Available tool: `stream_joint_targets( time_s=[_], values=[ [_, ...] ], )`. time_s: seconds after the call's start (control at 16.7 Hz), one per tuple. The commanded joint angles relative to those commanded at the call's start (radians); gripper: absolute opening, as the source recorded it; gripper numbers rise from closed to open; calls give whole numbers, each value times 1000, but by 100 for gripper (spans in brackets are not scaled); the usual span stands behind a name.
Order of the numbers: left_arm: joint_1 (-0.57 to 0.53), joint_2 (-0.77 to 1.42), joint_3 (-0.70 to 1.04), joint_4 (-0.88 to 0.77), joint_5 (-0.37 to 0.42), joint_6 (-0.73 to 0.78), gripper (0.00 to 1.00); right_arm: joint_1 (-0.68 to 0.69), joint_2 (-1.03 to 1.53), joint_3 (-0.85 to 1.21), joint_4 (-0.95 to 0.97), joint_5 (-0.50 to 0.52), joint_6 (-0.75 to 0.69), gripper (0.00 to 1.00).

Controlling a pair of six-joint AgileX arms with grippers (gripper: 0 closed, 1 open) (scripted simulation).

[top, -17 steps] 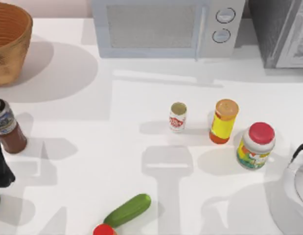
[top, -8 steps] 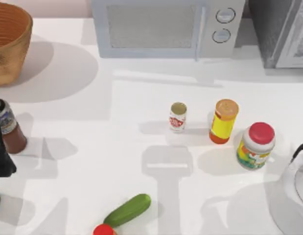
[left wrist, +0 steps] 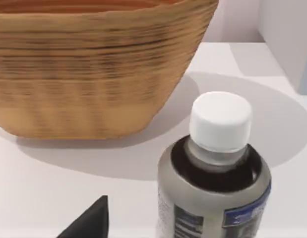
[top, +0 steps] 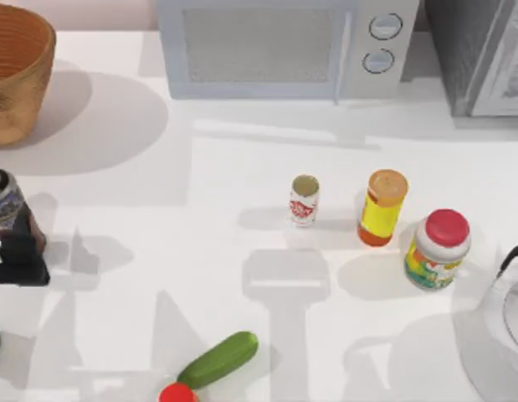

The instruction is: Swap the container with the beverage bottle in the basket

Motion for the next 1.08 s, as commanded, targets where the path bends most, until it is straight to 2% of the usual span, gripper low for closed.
stream_joint_targets(
  time_s=[0.24, 0.42, 0.84, 1.08],
  values=[
    [12, 292, 11, 214, 17, 9, 100, 0, 0, 0, 0, 0, 0, 100],
    [20, 416, 12, 316, 23, 15, 100, 0, 0, 0, 0, 0, 0, 100],
    [18, 449, 10, 345, 23, 17, 100, 0, 0, 0, 0, 0, 0, 100],
    [-9, 535, 74, 376, -4, 8, 100, 0, 0, 0, 0, 0, 0, 100]
  ],
)
